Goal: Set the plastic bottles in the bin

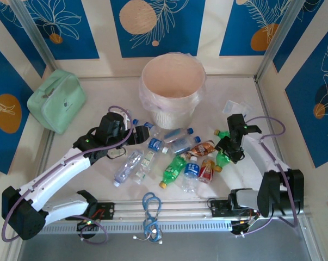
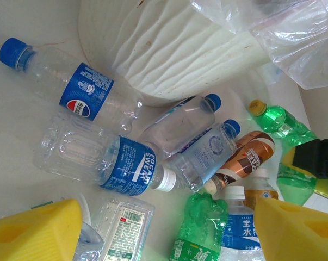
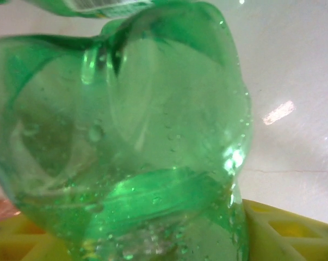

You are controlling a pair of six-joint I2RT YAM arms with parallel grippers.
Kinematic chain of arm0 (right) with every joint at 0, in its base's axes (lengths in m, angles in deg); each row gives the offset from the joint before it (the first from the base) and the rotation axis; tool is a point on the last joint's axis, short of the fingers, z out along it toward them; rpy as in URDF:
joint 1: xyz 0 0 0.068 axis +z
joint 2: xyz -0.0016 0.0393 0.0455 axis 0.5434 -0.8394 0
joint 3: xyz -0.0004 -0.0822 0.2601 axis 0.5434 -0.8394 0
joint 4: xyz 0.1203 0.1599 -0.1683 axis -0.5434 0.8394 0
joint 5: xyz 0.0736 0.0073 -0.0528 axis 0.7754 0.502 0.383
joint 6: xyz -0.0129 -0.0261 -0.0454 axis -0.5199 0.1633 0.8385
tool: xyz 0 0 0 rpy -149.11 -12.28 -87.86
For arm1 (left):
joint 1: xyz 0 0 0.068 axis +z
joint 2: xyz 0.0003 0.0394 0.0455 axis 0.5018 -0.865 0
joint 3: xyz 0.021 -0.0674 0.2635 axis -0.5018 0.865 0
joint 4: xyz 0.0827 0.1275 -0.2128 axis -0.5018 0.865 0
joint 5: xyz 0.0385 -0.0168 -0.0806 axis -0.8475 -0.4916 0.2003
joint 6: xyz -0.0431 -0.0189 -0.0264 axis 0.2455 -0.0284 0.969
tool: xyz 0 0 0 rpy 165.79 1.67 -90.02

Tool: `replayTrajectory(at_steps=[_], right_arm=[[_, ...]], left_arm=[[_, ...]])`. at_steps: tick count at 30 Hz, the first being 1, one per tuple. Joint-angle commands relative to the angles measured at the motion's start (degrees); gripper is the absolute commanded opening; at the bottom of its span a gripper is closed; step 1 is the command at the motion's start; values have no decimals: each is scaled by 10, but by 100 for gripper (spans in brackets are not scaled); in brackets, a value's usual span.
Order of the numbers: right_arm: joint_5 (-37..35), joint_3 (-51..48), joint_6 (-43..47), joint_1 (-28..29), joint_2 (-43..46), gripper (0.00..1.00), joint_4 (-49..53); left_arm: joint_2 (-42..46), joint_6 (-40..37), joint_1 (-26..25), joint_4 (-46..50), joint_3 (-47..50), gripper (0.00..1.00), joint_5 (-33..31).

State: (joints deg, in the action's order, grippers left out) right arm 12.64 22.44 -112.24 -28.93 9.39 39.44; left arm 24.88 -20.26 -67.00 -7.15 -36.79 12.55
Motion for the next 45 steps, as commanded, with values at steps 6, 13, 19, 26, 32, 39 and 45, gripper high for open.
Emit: replayTrajectory(at_steps=[6,13,19,26,32,39,45], right_arm=[[27,76,-23,53,116,62,46],[25,153,-47,151,158,62,45],[18,210,-59,234,172,62,15],[29,312,-46,269,119,62,-9],[42,438,-17,268,29,62,-21],[51,576,4,251,-82,62,-23],[99,671,0,217,-177,62,-43]], left_arm=[[6,4,5,-11,-5,82,15],[13,6,4,-57,0,80,65],[14,6,4,-68,-3,78,81],[8,6,4,-58,-8,77,74],[10,7,5,-43,-11,76,62],[18,6,4,-27,-11,76,52],[19,3,4,-21,-12,76,45]])
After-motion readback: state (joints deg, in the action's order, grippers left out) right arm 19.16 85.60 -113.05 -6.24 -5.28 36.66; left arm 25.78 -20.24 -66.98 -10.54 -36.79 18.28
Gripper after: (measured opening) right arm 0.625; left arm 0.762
